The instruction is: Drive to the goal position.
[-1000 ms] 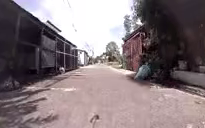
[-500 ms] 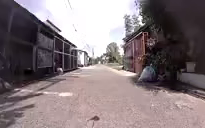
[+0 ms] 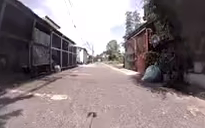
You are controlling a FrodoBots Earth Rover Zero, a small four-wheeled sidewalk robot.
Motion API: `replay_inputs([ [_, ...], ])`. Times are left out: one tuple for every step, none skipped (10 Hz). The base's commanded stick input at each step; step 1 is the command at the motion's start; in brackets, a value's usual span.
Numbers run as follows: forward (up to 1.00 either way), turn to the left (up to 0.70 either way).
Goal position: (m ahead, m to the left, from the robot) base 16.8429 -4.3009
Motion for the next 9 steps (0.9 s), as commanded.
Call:
replay_inputs([
  [0.70,0.27],
  [0.70,0.22],
  [0.70,0.00],
  [0.70,0.00],
  [0.70,0.00],
  [0.70,0.00],
  [0.70,0.00],
  [0.70,0.00],
  [0.70,0.00],
])
